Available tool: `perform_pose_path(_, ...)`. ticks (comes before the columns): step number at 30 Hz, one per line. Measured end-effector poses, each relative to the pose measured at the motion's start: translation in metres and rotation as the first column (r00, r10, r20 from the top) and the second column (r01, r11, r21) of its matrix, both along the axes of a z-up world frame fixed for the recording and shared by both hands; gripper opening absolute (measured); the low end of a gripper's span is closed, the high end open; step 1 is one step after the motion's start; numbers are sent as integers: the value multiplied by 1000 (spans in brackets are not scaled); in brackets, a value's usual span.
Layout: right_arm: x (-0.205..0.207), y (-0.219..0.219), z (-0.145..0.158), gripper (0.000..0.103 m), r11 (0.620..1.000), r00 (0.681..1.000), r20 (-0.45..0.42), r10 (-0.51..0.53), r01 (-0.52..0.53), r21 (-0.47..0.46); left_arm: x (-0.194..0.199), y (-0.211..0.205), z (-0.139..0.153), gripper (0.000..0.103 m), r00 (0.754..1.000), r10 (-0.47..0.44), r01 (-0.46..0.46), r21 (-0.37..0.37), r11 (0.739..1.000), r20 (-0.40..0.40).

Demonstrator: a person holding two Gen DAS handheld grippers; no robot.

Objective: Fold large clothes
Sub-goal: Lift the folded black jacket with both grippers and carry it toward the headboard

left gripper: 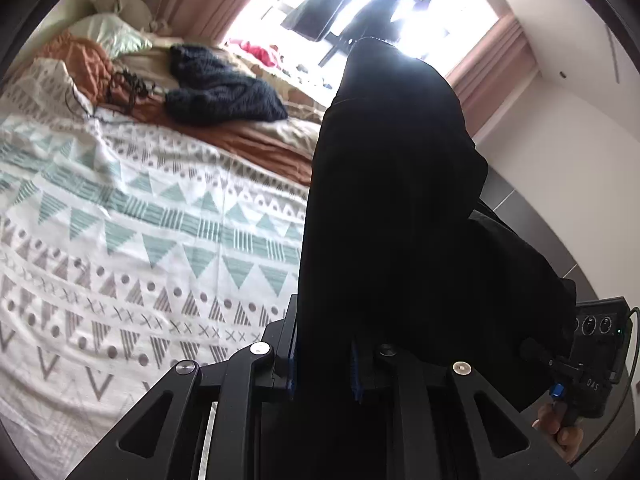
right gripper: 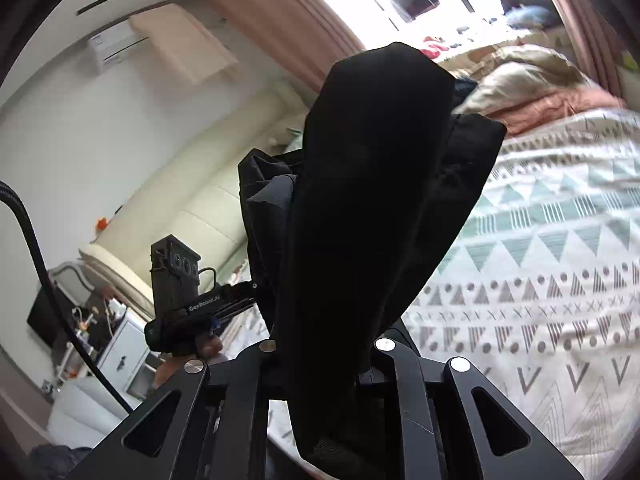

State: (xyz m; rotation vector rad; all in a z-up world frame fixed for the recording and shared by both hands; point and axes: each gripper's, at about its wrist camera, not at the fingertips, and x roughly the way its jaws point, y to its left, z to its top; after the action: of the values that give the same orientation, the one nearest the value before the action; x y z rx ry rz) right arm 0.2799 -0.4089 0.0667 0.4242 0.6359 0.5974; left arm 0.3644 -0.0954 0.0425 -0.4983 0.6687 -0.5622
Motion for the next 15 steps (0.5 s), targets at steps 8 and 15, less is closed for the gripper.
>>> perform_pose_path(8, -28, 79, 63, 16, 997, 992, 96, 76, -73, -37, -39, 72, 54, 20, 995, 61, -59, -36, 998, 80)
perform_pose_path(15, -52, 160, 94, 16, 986, 974, 153, 164, -159, -48, -75, 149, 86, 20, 981, 124, -119, -45, 992, 149)
